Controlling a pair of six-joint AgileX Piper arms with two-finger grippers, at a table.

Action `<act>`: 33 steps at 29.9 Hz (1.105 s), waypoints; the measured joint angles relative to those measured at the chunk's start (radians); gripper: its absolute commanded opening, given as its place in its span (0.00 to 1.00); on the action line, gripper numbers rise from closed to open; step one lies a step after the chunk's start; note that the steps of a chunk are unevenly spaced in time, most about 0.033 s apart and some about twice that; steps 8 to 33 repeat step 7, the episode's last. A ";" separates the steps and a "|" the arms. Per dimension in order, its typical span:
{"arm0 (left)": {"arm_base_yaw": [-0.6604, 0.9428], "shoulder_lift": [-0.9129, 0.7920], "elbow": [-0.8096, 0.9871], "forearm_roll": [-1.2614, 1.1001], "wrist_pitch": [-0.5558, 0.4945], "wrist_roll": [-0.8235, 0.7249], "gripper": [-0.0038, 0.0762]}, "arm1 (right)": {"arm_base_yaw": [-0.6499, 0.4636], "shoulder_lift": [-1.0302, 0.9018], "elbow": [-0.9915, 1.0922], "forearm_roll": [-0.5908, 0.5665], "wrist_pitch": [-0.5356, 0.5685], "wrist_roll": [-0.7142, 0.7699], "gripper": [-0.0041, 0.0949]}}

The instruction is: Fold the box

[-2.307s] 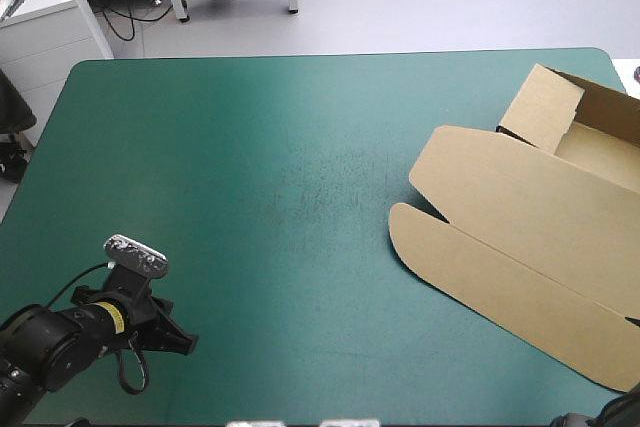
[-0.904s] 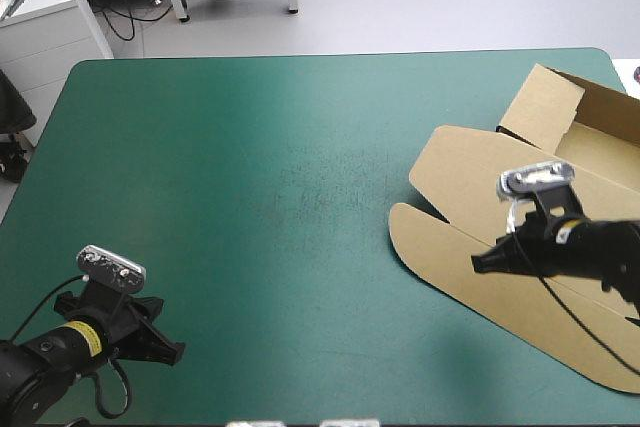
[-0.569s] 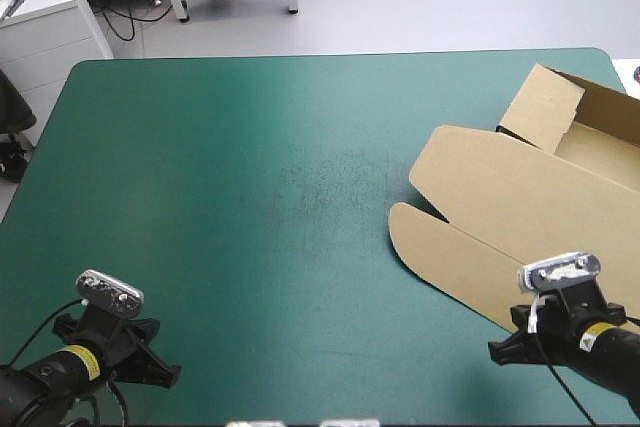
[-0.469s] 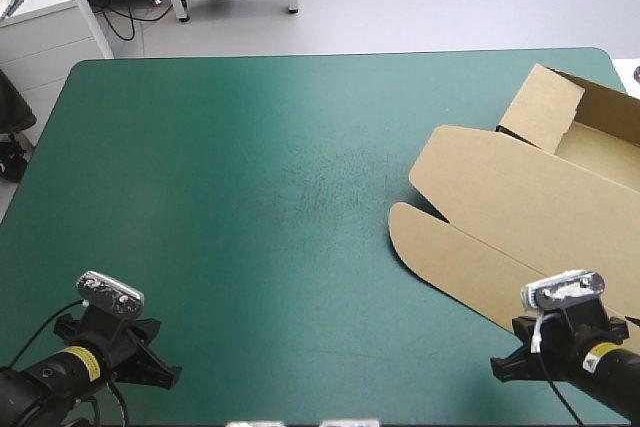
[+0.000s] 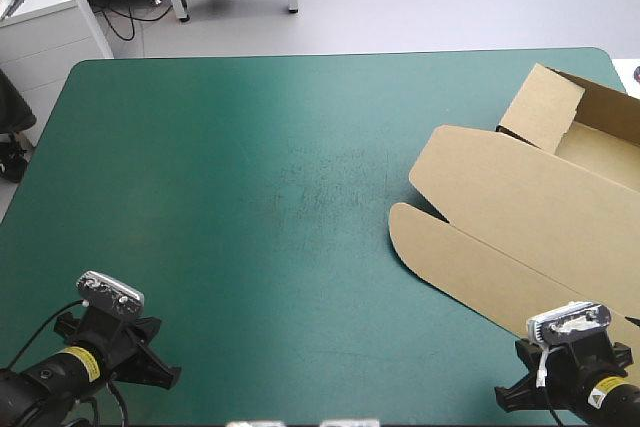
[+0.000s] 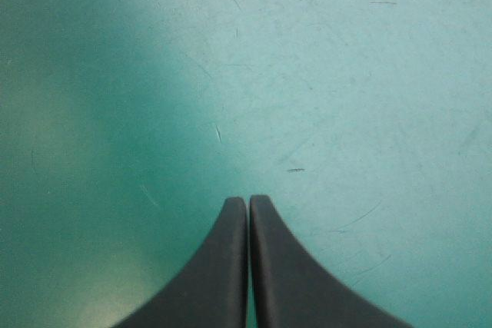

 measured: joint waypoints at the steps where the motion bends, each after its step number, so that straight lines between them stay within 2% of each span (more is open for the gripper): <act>1: 0.000 0.000 0.000 0.000 0.000 0.000 0.04 | 0.000 0.000 0.000 0.000 0.001 0.000 0.04; 33: 0.000 0.000 0.000 0.000 0.000 0.000 0.04 | 0.000 0.000 0.000 0.000 0.003 0.000 0.04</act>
